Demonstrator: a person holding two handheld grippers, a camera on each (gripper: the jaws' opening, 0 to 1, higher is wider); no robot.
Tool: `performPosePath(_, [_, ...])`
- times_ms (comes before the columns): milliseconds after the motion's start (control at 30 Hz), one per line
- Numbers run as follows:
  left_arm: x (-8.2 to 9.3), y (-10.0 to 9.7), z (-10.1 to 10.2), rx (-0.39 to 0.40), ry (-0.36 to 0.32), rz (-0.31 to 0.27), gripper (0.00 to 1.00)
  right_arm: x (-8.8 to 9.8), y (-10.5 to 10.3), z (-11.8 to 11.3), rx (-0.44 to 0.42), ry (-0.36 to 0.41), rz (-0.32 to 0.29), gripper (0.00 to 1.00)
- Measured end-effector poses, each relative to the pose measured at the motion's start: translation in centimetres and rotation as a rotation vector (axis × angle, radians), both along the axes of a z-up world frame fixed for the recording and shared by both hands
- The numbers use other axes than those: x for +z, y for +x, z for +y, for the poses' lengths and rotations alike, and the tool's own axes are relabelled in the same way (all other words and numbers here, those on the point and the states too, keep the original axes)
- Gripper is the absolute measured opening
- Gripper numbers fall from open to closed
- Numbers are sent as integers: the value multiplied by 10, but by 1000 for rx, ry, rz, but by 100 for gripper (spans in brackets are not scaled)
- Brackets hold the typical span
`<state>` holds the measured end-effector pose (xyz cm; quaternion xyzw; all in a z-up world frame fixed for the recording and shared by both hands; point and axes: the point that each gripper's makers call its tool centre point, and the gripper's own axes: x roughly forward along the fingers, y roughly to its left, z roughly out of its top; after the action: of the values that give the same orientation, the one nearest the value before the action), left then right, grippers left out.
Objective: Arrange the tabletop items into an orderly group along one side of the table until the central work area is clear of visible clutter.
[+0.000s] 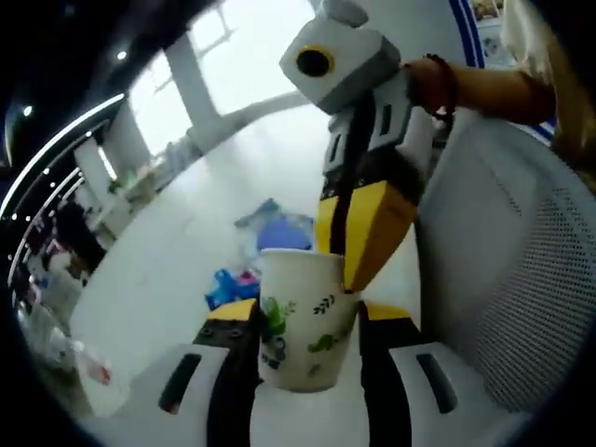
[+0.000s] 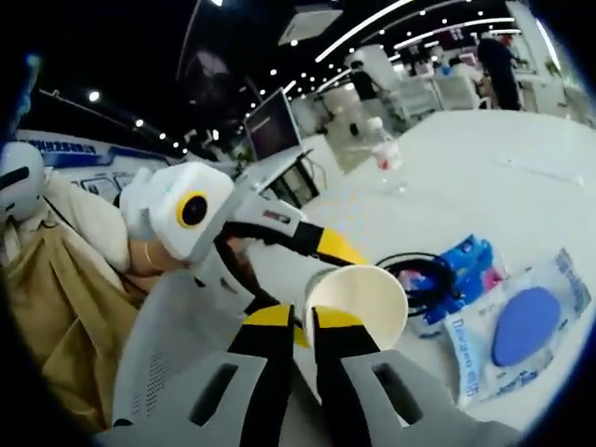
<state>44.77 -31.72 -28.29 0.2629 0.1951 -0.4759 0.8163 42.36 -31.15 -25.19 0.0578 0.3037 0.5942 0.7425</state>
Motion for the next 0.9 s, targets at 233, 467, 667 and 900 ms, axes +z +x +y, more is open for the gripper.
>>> performPosePath(233, [9, 7, 5, 49, -55, 4, 39, 12, 26, -14, -129, 41, -41, 54])
performPosePath(467, [23, 19, 19, 143, -134, 5, 39, 22, 46, -33, -244, 31, -94, 92])
performPosePath(667, [46, 30, 32, 246, -327, 53, 39, 37, 52, -51, -276, -27, -173, 99])
performPosePath(900, [61, 42, 56, 364, -458, 79, 39, 61, 62, -69, -293, -73, -225, 99])
